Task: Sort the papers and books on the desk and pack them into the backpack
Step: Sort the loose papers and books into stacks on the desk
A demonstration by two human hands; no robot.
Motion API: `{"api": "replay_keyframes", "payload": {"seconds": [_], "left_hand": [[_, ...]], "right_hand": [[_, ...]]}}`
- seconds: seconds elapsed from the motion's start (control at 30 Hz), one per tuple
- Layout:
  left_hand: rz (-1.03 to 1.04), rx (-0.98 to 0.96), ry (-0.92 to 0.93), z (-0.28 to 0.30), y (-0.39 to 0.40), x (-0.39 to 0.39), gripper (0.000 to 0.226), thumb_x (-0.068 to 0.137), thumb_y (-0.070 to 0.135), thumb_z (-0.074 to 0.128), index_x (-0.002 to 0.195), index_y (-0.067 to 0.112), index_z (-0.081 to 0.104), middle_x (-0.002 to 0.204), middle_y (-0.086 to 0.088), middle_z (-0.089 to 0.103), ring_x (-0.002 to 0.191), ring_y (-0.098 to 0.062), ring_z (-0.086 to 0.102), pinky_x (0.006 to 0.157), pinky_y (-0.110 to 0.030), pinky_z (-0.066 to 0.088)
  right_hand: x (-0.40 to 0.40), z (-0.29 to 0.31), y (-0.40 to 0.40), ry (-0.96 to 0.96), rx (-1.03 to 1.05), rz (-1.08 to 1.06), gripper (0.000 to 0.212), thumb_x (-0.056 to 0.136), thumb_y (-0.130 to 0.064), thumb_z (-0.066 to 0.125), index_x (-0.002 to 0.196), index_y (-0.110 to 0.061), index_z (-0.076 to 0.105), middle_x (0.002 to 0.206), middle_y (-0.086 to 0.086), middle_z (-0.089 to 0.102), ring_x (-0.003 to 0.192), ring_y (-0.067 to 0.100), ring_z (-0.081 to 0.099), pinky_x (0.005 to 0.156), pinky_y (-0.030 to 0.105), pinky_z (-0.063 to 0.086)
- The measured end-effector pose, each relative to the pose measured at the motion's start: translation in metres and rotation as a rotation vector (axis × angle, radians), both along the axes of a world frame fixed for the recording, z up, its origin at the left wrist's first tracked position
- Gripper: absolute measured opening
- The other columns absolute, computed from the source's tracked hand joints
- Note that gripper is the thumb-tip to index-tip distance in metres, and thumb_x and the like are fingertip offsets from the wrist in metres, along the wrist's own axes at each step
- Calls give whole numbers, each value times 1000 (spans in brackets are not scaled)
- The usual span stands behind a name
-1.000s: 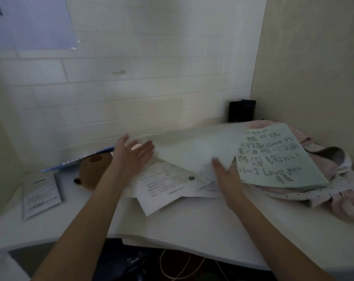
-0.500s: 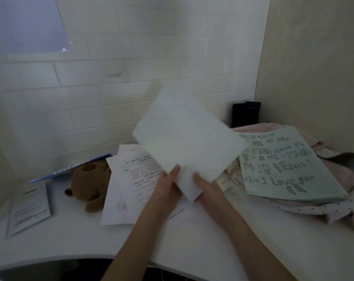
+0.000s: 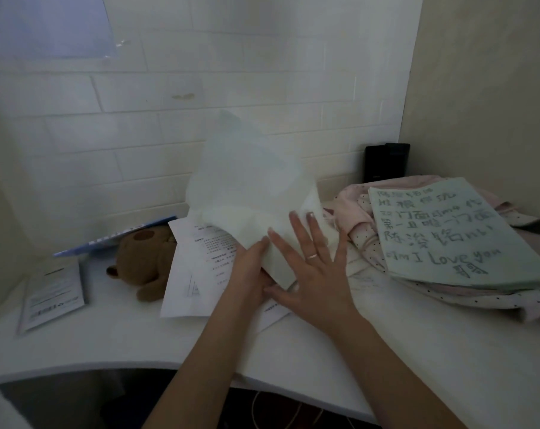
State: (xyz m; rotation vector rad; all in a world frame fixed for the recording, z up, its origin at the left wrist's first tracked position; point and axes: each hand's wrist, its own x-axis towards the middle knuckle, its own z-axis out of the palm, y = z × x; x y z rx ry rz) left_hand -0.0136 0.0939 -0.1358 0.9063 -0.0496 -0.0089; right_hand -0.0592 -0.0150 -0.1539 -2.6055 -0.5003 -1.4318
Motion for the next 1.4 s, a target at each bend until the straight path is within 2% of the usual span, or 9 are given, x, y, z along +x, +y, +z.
{"api": "replay_keyframes", "payload": {"seconds": [0.17,0.33,0.53,0.63,0.83,0.93,1.13,1.27,1.4], "left_hand": [[-218,-87,-131,5,5,-3,67,90,-11,38,142,30,37,116,-10,67,95,-26,67,79,-36,58],[-246,46,-167,5,4,-10,68,87,-14,41,141,27,37,107,-8,72,94,-26,71,72,-33,60],[32,-279,-21,9,19,7,74,79,30,73,143,26,36,136,-7,56,119,-29,58,87,-46,55],[271,-108,-17,4,24,7,63,90,24,64,144,33,32,127,2,53,112,-22,58,91,-42,54],[671,266,-59,2,37,3,10,91,18,63,91,9,60,88,1,63,88,-15,62,63,-12,55],[738,342,-29,1,42,3,11,92,20,61,92,8,60,88,0,62,86,-13,60,58,-10,51],[789,411,9,1,43,6,12,93,24,60,94,12,60,99,-1,63,93,-14,60,80,-23,53],[712,434,16,2,40,1,10,90,17,62,98,11,59,98,1,62,93,-13,60,80,-22,52],[632,381,-4,5,37,-2,33,85,-4,61,111,12,50,116,1,56,102,-8,62,61,-7,49]], "right_hand": [[0,-1,-19,25,-51,-198,71,71,-31,60,140,-27,46,157,5,24,146,20,17,109,69,0],[8,-13,-20,229,90,-186,81,75,-1,62,145,-34,35,148,6,42,142,24,31,108,67,-2],[7,-2,-36,257,595,73,37,71,-10,45,84,-24,77,133,2,59,130,28,43,110,57,25],[5,1,-45,154,704,69,34,67,-7,42,64,-17,74,134,1,56,125,24,39,103,33,32],[4,-2,-52,146,534,-152,39,69,6,64,79,-28,78,138,1,54,129,28,38,107,46,27],[0,3,-52,180,557,-205,39,75,4,64,85,-32,78,138,-4,54,131,24,38,106,40,22],[-5,8,-52,202,598,-262,39,77,2,63,88,-33,77,138,-6,54,133,21,37,108,40,16],[-4,1,-51,274,233,-491,52,63,-11,76,109,-34,70,145,1,48,142,22,30,107,58,-19],[6,-9,-36,359,61,-366,52,80,-12,67,128,-30,58,120,2,68,124,23,55,111,58,-9]]}}
